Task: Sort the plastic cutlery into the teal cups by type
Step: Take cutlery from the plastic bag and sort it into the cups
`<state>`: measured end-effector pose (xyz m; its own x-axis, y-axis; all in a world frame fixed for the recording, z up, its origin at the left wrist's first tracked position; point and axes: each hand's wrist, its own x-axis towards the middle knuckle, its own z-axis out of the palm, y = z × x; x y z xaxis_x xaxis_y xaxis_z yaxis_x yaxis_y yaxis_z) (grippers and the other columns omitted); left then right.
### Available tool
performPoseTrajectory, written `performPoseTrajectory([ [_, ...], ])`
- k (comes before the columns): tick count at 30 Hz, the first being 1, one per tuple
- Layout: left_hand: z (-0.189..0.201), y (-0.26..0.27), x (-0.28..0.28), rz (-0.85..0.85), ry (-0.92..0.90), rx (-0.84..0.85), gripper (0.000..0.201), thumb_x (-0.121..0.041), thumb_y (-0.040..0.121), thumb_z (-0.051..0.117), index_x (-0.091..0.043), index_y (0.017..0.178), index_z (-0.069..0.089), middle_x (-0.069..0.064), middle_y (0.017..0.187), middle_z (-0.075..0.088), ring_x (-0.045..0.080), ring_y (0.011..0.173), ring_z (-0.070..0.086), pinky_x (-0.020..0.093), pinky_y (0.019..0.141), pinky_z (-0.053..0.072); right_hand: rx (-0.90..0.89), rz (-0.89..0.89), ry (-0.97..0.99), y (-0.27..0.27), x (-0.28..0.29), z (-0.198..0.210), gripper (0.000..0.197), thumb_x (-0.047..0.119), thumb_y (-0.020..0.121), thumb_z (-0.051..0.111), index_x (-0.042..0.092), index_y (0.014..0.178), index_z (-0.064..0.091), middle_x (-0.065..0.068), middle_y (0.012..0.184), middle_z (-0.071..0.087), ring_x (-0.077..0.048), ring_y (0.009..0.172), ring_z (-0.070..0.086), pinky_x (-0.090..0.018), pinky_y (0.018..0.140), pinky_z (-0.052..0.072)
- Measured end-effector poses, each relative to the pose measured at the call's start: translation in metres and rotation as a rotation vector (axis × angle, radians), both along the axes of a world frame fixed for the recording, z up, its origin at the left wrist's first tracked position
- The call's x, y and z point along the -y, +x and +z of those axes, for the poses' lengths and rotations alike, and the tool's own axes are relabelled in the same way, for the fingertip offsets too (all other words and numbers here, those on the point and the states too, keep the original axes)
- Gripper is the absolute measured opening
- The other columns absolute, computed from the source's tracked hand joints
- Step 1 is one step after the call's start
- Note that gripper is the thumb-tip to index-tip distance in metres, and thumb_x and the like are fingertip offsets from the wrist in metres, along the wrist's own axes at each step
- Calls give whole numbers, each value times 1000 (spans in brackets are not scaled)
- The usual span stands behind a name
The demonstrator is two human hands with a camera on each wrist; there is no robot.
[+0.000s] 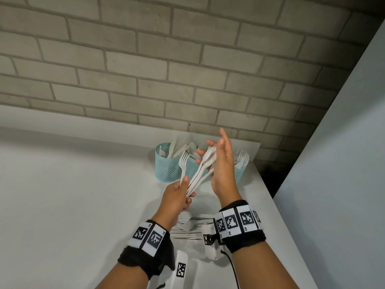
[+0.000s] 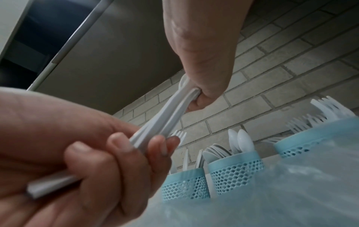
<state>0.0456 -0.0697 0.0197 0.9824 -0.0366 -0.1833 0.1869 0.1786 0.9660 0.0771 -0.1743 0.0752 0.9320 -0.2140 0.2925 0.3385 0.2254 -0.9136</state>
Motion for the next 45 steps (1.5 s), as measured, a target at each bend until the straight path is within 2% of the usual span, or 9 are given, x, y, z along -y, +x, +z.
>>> performPoseTrajectory([
  [4,2,-1,2,-4,-2,-39,39,-37,99,39,-8,91,63,3,67,59,8,49,43,13,42,33,19,-90,-189,0,-5,-4,13,26,95,52,18,89,60,1,87,65,-10,74,66,-27,66,55],
  [10,3,-2,0,1,78,9,34,-39,98,39,-16,89,63,1,66,57,9,48,38,15,42,30,-18,-260,-48,3,-4,-15,32,17,96,51,26,124,41,1,93,62,-13,71,66,-28,64,57],
  [15,2,0,1,7,220,79,33,-37,99,37,-21,79,59,0,66,56,11,50,39,18,46,32,-117,-205,-95,4,-2,-23,10,12,92,58,20,88,54,-2,84,64,-13,60,63,-26,55,54],
  [23,1,6,-10,36,168,62,37,-37,99,39,-12,86,63,-2,63,50,7,44,35,12,37,27,-53,-439,-23,44,24,12,18,15,97,45,26,83,43,-3,66,52,-8,39,50,-26,47,45],
  [28,0,10,-17,49,152,41,37,-39,98,40,-13,84,63,-1,65,49,8,48,35,11,37,27,130,-645,-25,76,36,43,7,13,97,45,17,92,42,3,71,52,-10,51,52,-25,54,50],
  [31,-1,11,-17,39,154,20,37,-40,98,40,-15,83,63,-2,65,50,7,48,35,12,38,28,183,-754,-74,99,37,42,13,19,96,47,27,88,41,-10,84,58,-23,64,56,-38,64,55],
  [34,-1,12,-17,30,156,-5,37,-41,97,40,-16,84,63,-3,65,50,8,49,36,14,41,28,206,-757,-251,119,33,24,8,28,93,49,30,88,43,-18,92,58,-33,77,58,-40,73,52],
  [38,-2,14,-18,26,113,-32,37,-40,98,40,-14,87,64,-3,64,49,7,48,35,14,40,27,173,-585,-573,129,26,-4,8,5,95,48,-1,97,51,-17,95,53,-14,74,48,-9,64,35],
  [45,-3,13,-19,-2,31,-24,46,-44,98,34,-11,89,65,-4,58,46,3,40,31,14,37,23,-167,-190,-1484,125,15,-20,39,25,101,29,4,110,60,-18,112,63,-33,103,58,-36,87,44],
])
